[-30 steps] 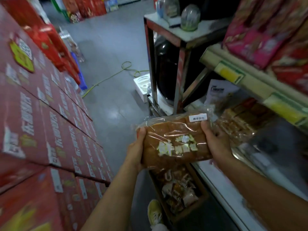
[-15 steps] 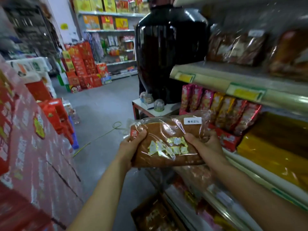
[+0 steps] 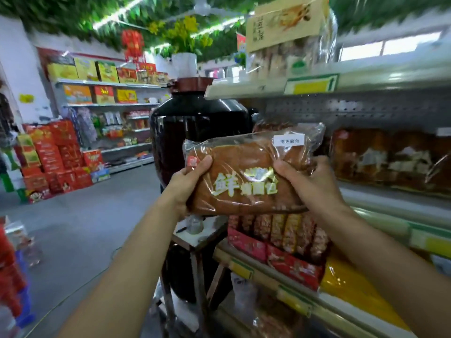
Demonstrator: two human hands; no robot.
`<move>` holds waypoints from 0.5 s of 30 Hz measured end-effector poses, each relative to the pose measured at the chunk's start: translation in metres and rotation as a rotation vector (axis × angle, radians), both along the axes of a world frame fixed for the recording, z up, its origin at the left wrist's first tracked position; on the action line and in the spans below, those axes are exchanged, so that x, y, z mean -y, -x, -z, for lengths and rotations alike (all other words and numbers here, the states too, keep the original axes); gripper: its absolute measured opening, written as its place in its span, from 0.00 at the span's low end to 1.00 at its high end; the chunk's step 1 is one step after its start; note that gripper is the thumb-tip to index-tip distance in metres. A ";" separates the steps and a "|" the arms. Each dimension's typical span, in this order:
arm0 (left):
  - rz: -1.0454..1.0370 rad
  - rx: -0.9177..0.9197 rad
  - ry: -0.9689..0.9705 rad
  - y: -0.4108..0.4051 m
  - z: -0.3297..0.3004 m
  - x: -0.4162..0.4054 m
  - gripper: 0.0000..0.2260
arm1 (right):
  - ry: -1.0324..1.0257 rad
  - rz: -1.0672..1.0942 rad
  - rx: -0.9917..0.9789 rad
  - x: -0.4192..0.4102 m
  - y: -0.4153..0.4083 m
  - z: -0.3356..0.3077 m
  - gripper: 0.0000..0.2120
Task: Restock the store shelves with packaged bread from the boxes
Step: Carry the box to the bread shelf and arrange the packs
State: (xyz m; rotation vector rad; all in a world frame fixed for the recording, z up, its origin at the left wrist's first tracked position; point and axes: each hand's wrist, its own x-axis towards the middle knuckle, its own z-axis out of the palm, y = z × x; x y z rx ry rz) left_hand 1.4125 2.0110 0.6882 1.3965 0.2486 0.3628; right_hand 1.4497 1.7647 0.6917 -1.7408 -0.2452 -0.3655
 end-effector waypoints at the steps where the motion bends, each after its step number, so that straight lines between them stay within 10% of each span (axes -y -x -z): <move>1: 0.025 0.004 -0.002 -0.014 -0.008 -0.004 0.31 | -0.021 0.024 0.010 -0.003 -0.011 -0.007 0.36; 15: 0.338 0.105 -0.043 -0.221 -0.047 -0.024 0.23 | -0.236 0.223 -0.095 -0.025 -0.143 -0.037 0.32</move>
